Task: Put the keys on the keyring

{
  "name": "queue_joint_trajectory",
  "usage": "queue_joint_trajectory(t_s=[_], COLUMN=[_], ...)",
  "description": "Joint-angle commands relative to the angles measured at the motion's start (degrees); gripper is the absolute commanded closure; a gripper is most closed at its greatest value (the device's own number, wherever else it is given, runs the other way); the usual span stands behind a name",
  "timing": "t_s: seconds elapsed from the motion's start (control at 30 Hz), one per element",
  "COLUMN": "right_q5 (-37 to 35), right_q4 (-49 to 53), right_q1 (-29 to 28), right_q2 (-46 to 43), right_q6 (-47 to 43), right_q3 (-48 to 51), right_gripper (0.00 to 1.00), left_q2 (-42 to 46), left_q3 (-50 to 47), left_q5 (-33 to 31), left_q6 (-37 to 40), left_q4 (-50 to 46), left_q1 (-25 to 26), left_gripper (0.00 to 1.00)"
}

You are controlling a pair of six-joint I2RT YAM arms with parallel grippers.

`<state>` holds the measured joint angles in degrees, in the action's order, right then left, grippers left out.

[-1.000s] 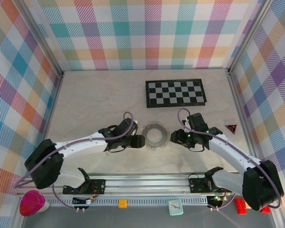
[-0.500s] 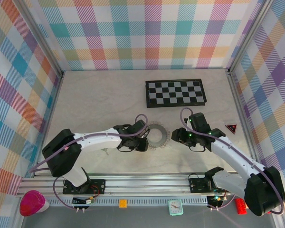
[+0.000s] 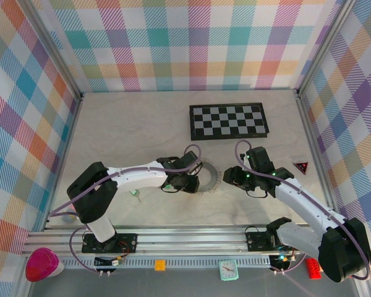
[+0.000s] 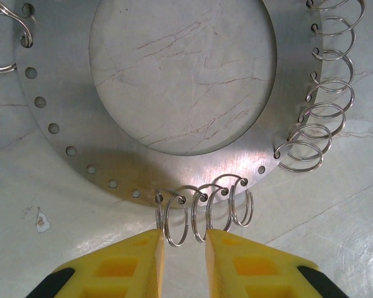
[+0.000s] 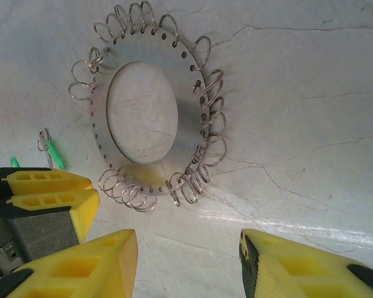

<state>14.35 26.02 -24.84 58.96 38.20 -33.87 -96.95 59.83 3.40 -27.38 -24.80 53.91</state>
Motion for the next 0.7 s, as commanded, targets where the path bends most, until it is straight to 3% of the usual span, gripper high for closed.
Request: queue_joint_trajectory(t_s=[0.0, 0.43, 0.67], right_q5=[0.1, 0.6, 0.6], right_q4=[-0.3, -0.6, -0.4], right_q1=[-0.5, -0.7, -0.8], right_q2=[-0.8, -0.6, -0.7], right_q6=[0.3, 0.3, 0.4], right_q3=[0.3, 0.5, 0.4], right_gripper=[0.52, 0.51, 0.51], left_q2=[-0.8, -1.4, -2.4], left_q3=[1.5, 1.2, 0.8], left_q5=[-0.2, -4.0, -2.9], left_q6=[1.0, -1.2, -1.8], left_q4=[-1.5, -1.1, 0.3], left_q1=[0.5, 0.4, 0.4], left_gripper=[0.76, 0.76, 0.77])
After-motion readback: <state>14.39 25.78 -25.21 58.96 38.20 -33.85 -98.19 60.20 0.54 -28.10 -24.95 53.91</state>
